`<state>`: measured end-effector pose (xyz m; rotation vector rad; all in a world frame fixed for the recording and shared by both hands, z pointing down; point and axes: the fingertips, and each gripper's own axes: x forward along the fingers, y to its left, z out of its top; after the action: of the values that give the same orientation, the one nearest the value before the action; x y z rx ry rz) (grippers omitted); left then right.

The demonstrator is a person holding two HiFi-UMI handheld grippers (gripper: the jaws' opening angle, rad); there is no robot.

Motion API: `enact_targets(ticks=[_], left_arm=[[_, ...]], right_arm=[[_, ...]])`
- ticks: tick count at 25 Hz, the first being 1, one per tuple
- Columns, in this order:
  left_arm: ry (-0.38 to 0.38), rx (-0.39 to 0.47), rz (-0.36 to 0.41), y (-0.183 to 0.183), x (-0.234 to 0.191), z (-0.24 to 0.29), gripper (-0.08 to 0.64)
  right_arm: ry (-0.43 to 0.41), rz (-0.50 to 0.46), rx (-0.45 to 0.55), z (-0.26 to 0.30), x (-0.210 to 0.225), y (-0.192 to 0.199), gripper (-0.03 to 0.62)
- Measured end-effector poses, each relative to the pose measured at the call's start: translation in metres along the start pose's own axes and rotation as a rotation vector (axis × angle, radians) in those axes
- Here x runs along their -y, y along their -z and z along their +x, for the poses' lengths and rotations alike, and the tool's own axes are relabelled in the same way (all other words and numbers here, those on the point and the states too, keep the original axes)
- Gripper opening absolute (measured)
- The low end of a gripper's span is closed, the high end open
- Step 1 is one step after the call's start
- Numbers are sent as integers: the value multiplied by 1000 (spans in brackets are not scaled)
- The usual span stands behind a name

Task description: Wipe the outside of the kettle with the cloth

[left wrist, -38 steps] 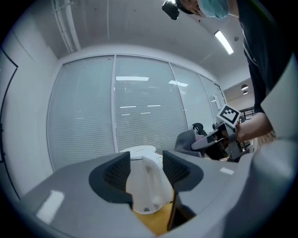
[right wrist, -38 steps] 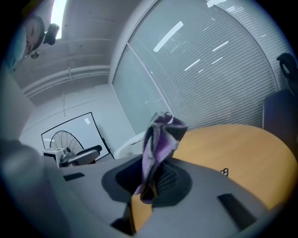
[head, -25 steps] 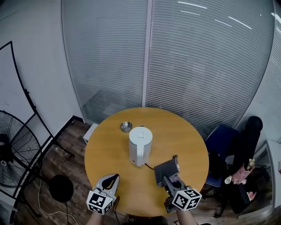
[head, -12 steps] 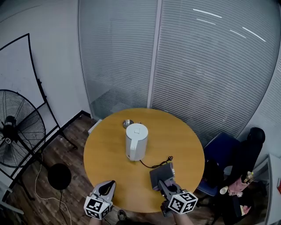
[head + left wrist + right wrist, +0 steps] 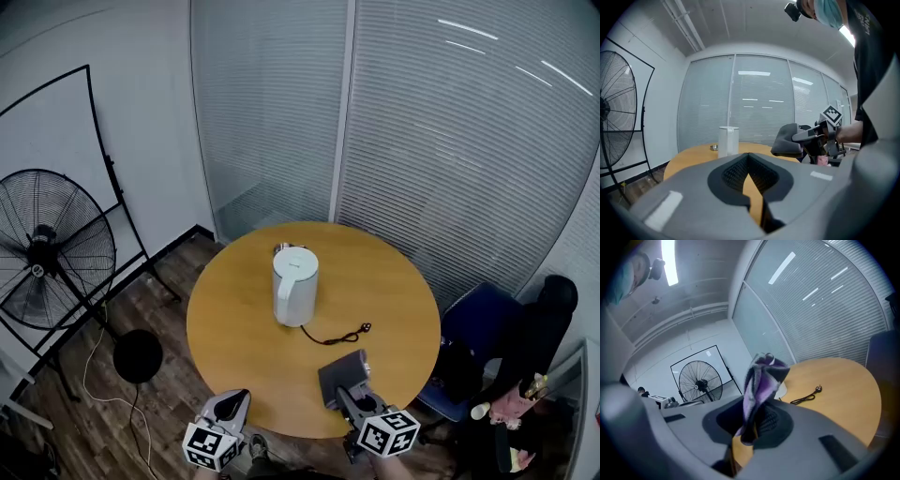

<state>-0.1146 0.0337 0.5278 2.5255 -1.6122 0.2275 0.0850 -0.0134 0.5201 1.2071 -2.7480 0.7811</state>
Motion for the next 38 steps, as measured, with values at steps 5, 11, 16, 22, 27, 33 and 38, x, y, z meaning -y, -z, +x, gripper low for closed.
enact_targets(ticks=[5, 11, 16, 22, 27, 33, 38], left_arm=[[-6, -11, 9, 9, 19, -9, 11], [-15, -21, 11, 22, 35, -23, 11], [-22, -30, 7, 32, 42, -36, 11], [-32, -34, 5, 39, 48, -47, 11], [-39, -42, -1, 41, 53, -52, 11], [-33, -43, 8, 43, 61, -57, 11], [-34, -39, 4, 40, 60, -55, 11]], right_arm=[[-23, -9, -36, -10, -2, 15, 41], [-33, -12, -75, -20, -4, 36, 41], [-41, -21, -94, -27, -10, 46, 41], [-37, -35, -106, -33, -11, 53, 41], [-28, -34, -106, -38, -11, 56, 41], [-27, -31, -110, -44, -11, 59, 41], [-28, -27, -104, -43, -11, 59, 41]])
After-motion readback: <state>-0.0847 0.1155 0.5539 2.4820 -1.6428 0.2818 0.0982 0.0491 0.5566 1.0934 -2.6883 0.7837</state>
